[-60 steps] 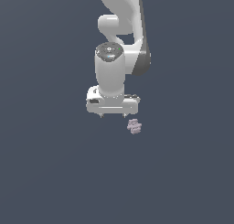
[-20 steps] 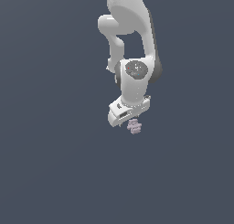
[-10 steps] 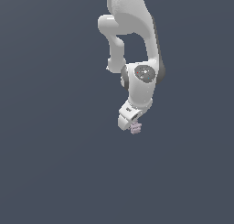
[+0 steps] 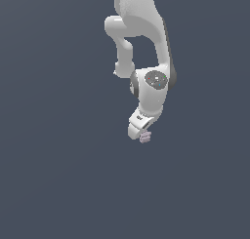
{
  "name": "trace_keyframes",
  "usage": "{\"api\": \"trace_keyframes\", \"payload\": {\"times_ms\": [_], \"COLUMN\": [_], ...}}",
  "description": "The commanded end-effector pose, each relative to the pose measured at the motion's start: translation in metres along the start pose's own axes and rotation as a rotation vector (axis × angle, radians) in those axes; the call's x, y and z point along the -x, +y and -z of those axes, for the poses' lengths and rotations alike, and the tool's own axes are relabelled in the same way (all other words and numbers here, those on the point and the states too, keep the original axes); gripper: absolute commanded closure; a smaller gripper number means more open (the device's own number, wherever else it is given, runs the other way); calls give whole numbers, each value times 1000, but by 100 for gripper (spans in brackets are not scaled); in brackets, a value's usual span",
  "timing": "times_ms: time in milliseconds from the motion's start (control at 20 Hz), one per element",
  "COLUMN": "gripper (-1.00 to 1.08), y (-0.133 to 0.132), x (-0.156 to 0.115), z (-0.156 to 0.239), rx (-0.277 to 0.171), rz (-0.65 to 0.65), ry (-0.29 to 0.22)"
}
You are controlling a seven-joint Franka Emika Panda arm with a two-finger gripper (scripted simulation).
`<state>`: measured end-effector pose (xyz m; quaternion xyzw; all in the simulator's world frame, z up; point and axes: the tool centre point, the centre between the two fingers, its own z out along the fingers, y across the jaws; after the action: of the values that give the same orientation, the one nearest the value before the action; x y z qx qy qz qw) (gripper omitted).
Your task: Pick up the object and move it to a goal position.
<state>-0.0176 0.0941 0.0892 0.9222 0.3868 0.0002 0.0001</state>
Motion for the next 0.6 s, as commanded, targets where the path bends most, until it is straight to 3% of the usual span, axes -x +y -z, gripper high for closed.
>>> {"api": "trace_keyframes", "payload": {"times_ms": [0,550], "gripper": [-92,-92], "y": [0,-1], "x": [0,0], "z": [-7,-47], "rx": [-1,0], "rz": [1,5], "ry": [-1,0]}}
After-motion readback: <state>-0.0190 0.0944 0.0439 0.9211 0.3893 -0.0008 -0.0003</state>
